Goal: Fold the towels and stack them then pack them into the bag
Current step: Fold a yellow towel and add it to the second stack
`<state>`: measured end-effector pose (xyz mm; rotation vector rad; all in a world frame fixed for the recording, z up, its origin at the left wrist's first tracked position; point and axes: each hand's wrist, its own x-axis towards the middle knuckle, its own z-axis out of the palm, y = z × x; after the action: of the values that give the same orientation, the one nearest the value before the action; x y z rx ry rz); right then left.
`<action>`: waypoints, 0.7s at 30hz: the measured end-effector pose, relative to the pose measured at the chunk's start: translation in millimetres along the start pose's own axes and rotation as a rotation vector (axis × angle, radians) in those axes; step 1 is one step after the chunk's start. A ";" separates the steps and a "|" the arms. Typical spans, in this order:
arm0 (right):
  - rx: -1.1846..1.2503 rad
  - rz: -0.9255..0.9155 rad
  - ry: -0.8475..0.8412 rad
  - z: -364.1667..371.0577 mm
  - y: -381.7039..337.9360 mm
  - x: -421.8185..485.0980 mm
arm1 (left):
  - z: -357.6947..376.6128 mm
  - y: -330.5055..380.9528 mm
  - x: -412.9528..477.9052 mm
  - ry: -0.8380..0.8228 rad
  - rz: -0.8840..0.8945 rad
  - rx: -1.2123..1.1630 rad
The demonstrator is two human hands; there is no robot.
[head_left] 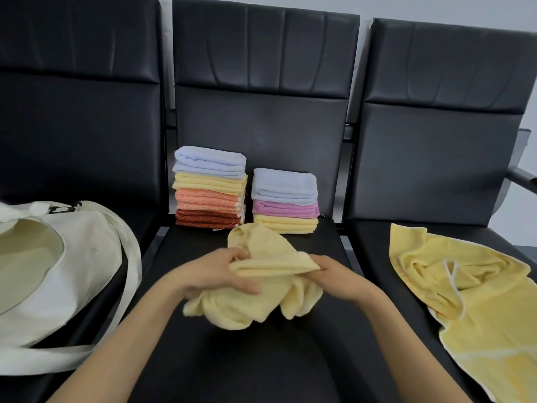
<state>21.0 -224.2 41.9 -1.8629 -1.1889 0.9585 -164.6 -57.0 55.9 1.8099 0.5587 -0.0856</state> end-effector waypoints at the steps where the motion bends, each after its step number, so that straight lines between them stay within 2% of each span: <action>1: 0.045 -0.016 0.024 -1.3 -2.2 -2.9 | -0.1 -2.0 -1.7 -0.046 -0.031 0.150; 2: 0.083 -0.026 0.043 -2.5 -3.6 -5.1 | 2.2 -2.7 -2.6 -0.075 -0.047 0.231; 4: 0.179 -0.032 0.062 -2.9 -6.1 -7.5 | 7.5 -3.0 -1.4 -0.056 -0.029 0.228; 7: 0.356 0.010 0.109 -1.3 -7.2 -7.8 | 9.7 -0.7 0.8 -0.010 0.040 -0.057; 9: 0.351 0.016 0.130 -2.6 -7.8 -8.5 | 11.1 2.5 -0.6 0.020 0.076 -0.308; 12: 0.307 -0.004 -0.036 -7.3 -13.9 -11.6 | 15.2 9.2 -1.0 0.106 0.157 -0.423; 14: 0.121 0.046 -0.151 -4.8 -20.7 -14.4 | 17.2 13.4 -0.6 0.183 0.194 -0.393; 16: -0.229 0.108 -0.113 2.6 -19.4 -10.3 | 15.7 14.5 -0.9 0.215 0.188 -0.363; 18: -0.495 0.157 -0.012 7.4 -16.1 -3.8 | 12.3 14.1 -3.2 0.118 0.162 -0.260; 21: -0.632 0.145 0.189 -0.6 -9.3 -0.2 | 8.0 9.5 -4.6 -0.104 -0.007 -0.045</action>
<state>17.7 -221.5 50.3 -2.4969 -1.3510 0.4826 -162.9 -67.9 63.3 1.7490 0.4891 -0.1700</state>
